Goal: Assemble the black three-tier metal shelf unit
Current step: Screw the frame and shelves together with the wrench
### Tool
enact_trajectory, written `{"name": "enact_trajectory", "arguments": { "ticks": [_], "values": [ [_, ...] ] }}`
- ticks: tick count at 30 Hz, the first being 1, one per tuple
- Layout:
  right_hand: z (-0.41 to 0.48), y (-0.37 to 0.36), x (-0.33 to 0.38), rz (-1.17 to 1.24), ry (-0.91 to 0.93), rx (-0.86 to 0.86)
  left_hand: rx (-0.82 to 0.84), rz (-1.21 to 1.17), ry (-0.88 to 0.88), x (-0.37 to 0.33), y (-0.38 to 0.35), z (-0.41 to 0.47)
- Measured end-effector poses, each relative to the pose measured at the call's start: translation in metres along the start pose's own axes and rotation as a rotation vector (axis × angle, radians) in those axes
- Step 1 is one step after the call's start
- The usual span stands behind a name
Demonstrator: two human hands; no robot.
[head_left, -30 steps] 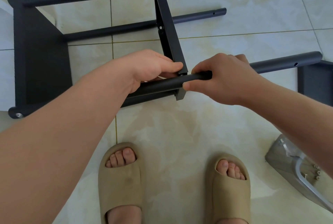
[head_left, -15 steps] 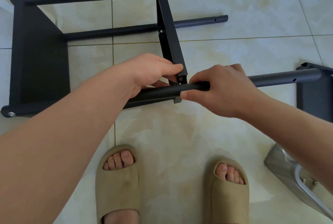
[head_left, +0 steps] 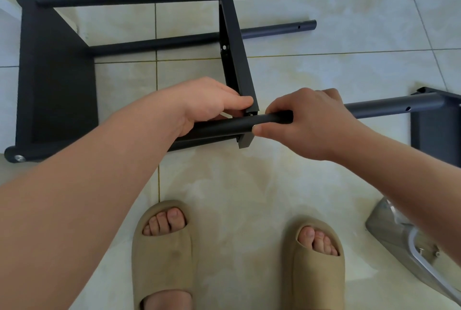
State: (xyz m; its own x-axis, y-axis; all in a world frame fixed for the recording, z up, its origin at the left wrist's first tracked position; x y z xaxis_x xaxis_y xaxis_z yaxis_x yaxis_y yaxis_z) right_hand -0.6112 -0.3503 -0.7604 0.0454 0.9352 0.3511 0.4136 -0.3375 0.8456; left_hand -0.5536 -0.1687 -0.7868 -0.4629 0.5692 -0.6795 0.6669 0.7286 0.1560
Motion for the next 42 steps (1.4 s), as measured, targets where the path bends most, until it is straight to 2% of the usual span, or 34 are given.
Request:
{"name": "enact_trajectory", "arguments": {
  "ticks": [12, 16, 24, 28, 32, 34, 35, 37, 38, 39, 40, 42],
  "values": [
    [0.003, 0.006, -0.003, -0.021, 0.022, 0.088, 0.06, 0.007, 0.027, 0.001, -0.001, 0.001],
    [0.005, 0.004, -0.005, -0.029, 0.036, 0.047, 0.057, 0.033, 0.009, -0.001, 0.0, 0.001],
    [0.018, 0.016, -0.006, -0.036, 0.054, -0.117, -0.048, 0.095, -0.102, -0.023, 0.01, 0.006],
    [0.038, 0.024, -0.009, -0.027, 0.041, -0.098, -0.151, 0.137, -0.109, -0.032, 0.013, 0.013],
    [0.054, 0.021, -0.013, -0.045, 0.043, -0.096, -0.178, 0.157, -0.107, -0.035, 0.012, 0.016],
    [0.057, 0.021, -0.016, -0.039, 0.044, -0.115, -0.268, 0.231, -0.128, -0.036, 0.007, 0.016],
    [0.058, 0.021, -0.017, -0.038, 0.048, -0.125, -0.377, 0.281, -0.175, -0.035, 0.004, 0.015],
    [0.059, 0.021, -0.019, -0.035, 0.06, -0.139, -0.646, 0.279, -0.401, -0.03, -0.007, 0.0],
    [0.059, 0.021, -0.019, -0.028, 0.064, -0.146, -0.701, 0.236, -0.52, -0.024, -0.015, -0.01],
    [0.06, 0.02, -0.02, -0.02, 0.065, -0.153, -0.663, 0.221, -0.569, -0.014, -0.025, -0.017],
    [0.06, 0.02, -0.02, -0.016, 0.064, -0.16, -0.559, 0.246, -0.547, -0.002, -0.036, -0.021],
    [0.061, 0.019, -0.021, -0.015, 0.061, -0.16, -0.342, 0.349, -0.38, 0.029, -0.051, -0.013]
  ]
}}
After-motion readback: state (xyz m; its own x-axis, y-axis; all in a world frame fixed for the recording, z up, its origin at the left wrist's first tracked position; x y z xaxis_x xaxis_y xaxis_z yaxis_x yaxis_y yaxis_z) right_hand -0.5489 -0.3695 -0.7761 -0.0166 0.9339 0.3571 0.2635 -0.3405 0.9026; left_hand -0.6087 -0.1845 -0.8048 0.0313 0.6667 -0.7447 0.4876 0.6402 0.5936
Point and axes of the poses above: each hand's wrist, its own z-axis towards the middle knuckle, its own y-axis out of the back of the hand, x = y × z, the point moved 1 cm from there along z, towards the middle knuckle, and after that the axes turned 4 degrees about x, right-handed, at the moved point
